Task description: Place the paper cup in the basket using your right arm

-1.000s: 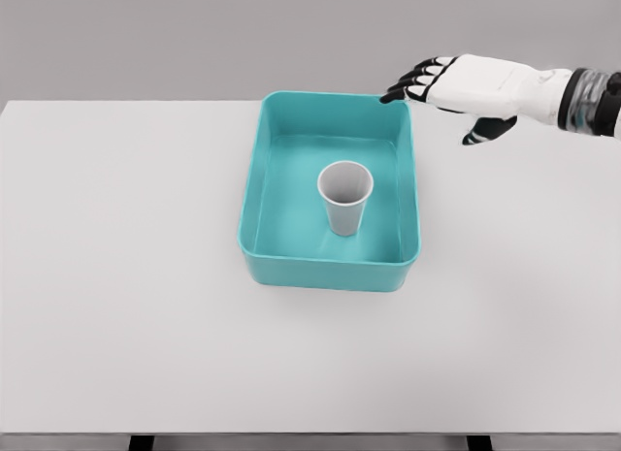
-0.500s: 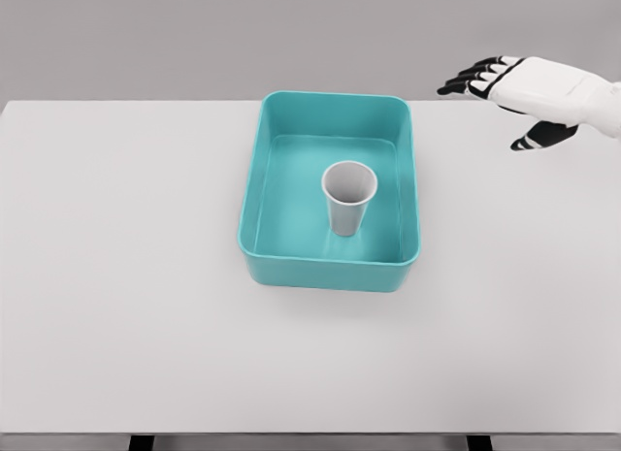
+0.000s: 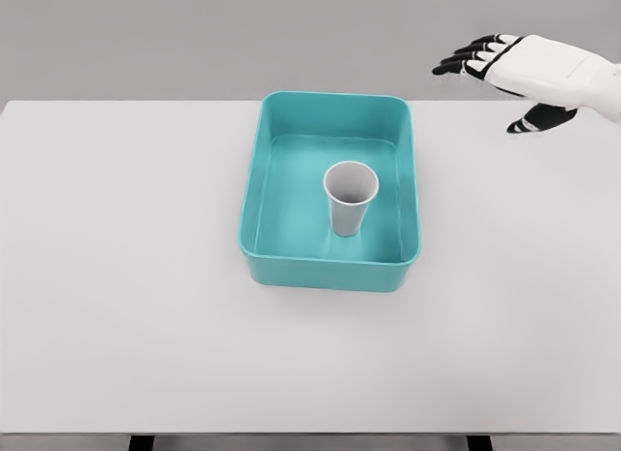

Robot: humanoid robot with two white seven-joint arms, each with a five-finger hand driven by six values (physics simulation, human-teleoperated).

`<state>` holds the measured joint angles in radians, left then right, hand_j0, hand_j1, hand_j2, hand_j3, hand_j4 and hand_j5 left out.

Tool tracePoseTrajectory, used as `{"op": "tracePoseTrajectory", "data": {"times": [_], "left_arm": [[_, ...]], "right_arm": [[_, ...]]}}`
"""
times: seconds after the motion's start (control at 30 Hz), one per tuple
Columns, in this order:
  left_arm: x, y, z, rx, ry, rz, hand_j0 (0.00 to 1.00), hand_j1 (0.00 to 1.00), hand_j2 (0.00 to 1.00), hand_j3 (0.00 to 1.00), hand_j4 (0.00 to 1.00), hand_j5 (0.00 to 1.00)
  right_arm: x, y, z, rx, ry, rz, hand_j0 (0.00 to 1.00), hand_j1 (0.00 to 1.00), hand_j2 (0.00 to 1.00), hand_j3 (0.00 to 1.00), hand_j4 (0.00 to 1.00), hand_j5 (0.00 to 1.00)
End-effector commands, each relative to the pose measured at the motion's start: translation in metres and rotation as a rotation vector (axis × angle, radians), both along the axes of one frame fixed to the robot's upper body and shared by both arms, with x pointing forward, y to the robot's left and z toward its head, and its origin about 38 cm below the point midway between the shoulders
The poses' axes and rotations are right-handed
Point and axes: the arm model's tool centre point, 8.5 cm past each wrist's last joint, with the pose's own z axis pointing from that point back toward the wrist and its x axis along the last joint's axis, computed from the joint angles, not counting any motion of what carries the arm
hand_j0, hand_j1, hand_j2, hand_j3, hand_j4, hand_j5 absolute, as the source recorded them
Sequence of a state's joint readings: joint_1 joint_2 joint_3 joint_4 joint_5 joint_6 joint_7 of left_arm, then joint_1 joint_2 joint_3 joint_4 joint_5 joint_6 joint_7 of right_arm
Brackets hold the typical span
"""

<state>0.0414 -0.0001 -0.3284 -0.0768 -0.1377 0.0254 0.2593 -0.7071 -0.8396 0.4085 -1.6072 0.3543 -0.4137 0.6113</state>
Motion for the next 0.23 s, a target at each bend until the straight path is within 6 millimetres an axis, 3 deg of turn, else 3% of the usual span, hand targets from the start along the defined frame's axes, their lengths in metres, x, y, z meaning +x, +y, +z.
{"op": "tracePoseTrajectory", "data": {"times": [0.0,0.2], "left_arm": [[0.0,0.0001,0.0,0.0,-0.001,0.0,1.0,1.0,1.0,1.0,1.0,1.0],[-0.0006,0.0003,0.0,0.003,0.006,-0.003,1.0,1.0,1.0,1.0,1.0,1.0]], "right_arm": [[0.0001,-0.0002,0.0014,0.004,-0.001,-0.005,1.0,1.0,1.0,1.0,1.0,1.0],[0.0013,-0.001,0.0096,0.003,-0.018,-0.008,1.0,1.0,1.0,1.0,1.0,1.0]]}}
